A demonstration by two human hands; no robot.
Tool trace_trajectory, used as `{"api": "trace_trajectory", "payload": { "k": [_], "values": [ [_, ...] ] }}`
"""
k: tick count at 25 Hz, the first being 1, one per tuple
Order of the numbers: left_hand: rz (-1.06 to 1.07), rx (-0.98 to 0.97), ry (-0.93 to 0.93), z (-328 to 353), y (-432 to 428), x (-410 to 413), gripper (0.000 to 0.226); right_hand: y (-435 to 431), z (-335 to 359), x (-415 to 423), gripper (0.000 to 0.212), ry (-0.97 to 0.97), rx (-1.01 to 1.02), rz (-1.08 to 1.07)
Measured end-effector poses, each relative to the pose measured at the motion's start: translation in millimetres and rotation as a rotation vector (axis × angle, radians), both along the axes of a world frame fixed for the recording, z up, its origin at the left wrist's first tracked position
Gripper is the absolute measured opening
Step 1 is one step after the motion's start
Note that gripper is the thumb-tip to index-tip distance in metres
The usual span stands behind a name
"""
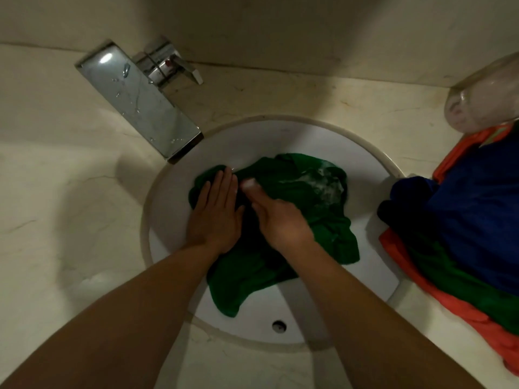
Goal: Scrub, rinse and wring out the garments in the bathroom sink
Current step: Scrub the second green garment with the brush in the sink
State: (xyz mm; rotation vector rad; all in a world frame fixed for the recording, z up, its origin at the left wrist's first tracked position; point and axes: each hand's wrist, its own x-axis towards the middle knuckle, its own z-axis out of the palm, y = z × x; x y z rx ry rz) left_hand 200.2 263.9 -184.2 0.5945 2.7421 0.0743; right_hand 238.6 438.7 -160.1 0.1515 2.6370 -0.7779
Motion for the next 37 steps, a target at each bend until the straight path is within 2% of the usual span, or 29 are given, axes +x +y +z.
{"api": "trace_trajectory", "payload": {
  "k": [1, 3, 5, 7, 9, 10, 11, 13, 15, 17, 19, 20, 21, 22, 25, 27, 29, 31, 32, 33, 35, 37],
  "values": [
    [0.004, 0.003, 0.010, 0.2, 0.2, -0.1, 0.066, 24.2, 2.5, -0.9, 0.046, -0.014, 0.072, -0.056],
    [-0.005, 0.005, 0.006, 1.3, 2.0, -0.6, 0.066, 82.3, 7.2, 5.0, 0.037, -0.138, 0.119, -0.367],
    [-0.017, -0.007, -0.004, 1.6, 0.8, 0.2, 0.066, 98.1, 19.2, 17.6, 0.039, -0.149, 0.151, -0.487],
    [-0.020, -0.019, 0.018, 1.5, -0.9, 1.0, 0.067, 56.0, 19.7, 10.9, 0.042, -0.102, -0.004, -0.456],
    [-0.035, -0.041, 0.016, 0.5, -0.9, 0.2, 0.069, 5.9, 3.1, 4.4, 0.046, -0.075, -0.169, -0.180],
    [-0.039, -0.048, 0.015, -0.6, -1.4, -0.2, 0.069, 1.8, -0.4, 2.9, 0.046, -0.071, -0.181, -0.102],
    [-0.035, -0.050, 0.025, -1.0, -2.0, -1.2, 0.069, 15.7, 2.6, 0.0, 0.045, -0.056, -0.109, -0.091],
    [-0.028, -0.039, 0.040, -0.3, -1.0, -3.1, 0.069, 66.9, 7.2, -0.7, 0.039, -0.163, 0.046, -0.312],
    [-0.030, -0.034, 0.016, 1.1, 0.8, -2.4, 0.068, 98.5, 19.2, 12.4, 0.040, -0.174, 0.180, -0.438],
    [-0.028, -0.045, 0.029, 0.3, 1.7, 0.7, 0.068, 69.1, 26.2, 9.7, 0.044, -0.122, 0.123, -0.483],
    [-0.021, -0.051, 0.027, -0.3, 3.0, 0.6, 0.066, 7.6, 11.6, 6.0, 0.048, -0.078, -0.070, -0.230],
    [-0.012, -0.045, 0.018, -0.6, 3.5, 0.7, 0.066, -12.6, 7.4, 8.1, 0.050, -0.062, -0.108, -0.093],
    [0.003, -0.037, 0.016, -0.8, 3.4, 1.4, 0.065, -11.7, 9.1, 8.0, 0.049, -0.054, -0.106, -0.044],
    [0.021, -0.030, 0.020, -1.5, 2.9, 3.0, 0.065, 8.0, 13.8, 8.0, 0.046, -0.060, -0.051, -0.097],
    [0.048, -0.018, -0.003, -0.7, 3.9, 6.4, 0.063, 92.3, 26.0, 15.6, 0.036, -0.215, 0.106, -0.451],
    [0.062, -0.026, -0.018, -0.1, 5.5, 11.3, 0.064, 93.2, 31.7, 18.6, 0.040, -0.200, 0.127, -0.571],
    [0.085, -0.033, -0.012, 0.9, 9.3, 13.8, 0.064, 39.3, 22.6, 6.0, 0.042, -0.109, -0.068, -0.495],
    [0.094, -0.059, -0.037, 2.7, 10.1, 14.8, 0.064, -9.0, 11.9, 4.3, 0.044, -0.095, -0.181, -0.243],
    [0.099, -0.065, -0.028, 1.4, 9.0, 15.2, 0.064, -4.2, 12.3, 4.2, 0.045, -0.086, -0.146, -0.181],
    [0.103, -0.056, -0.016, 0.5, 7.4, 13.3, 0.063, 17.9, 14.5, 3.1, 0.044, -0.087, -0.087, -0.218],
    [0.110, -0.036, -0.036, 1.3, 7.1, 11.6, 0.063, 78.8, 16.3, 8.1, 0.040, -0.166, 0.045, -0.405],
    [0.119, -0.046, -0.070, -0.5, 7.5, 16.4, 0.063, 107.4, 21.6, 21.6, 0.037, -0.205, 0.163, -0.470]
  ]
}}
